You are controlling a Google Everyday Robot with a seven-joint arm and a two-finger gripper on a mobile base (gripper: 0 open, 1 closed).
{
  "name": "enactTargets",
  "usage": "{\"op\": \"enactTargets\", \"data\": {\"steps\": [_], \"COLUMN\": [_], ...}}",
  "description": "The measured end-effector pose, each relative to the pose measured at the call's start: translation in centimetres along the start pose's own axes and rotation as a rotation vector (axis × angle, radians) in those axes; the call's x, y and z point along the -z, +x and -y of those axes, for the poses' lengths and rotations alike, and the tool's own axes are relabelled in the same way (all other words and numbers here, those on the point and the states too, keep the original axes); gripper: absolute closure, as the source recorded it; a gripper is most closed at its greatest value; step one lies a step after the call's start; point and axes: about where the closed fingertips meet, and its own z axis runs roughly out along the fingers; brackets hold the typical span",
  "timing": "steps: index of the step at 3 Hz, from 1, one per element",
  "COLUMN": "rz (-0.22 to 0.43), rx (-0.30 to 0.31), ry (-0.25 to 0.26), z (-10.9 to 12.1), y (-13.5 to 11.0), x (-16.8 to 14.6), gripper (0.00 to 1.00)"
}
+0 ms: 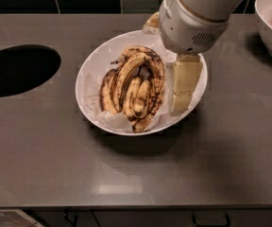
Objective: Pick banana from white bowl
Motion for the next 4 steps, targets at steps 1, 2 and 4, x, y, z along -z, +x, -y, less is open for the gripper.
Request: {"op": "enactTargets", "data": {"steps": [1, 2, 4], "rz": [0.028, 0.047, 0.077], "rx": [0.021, 0.025, 0.017], "ry": [-0.035, -0.055, -0.086], "z": [0.6, 0.6, 0.0], "y": [-0.5, -0.3, -0.1], "x": [-2.3, -3.6, -5.1], "gripper": [0.0, 0.0, 0.0]}}
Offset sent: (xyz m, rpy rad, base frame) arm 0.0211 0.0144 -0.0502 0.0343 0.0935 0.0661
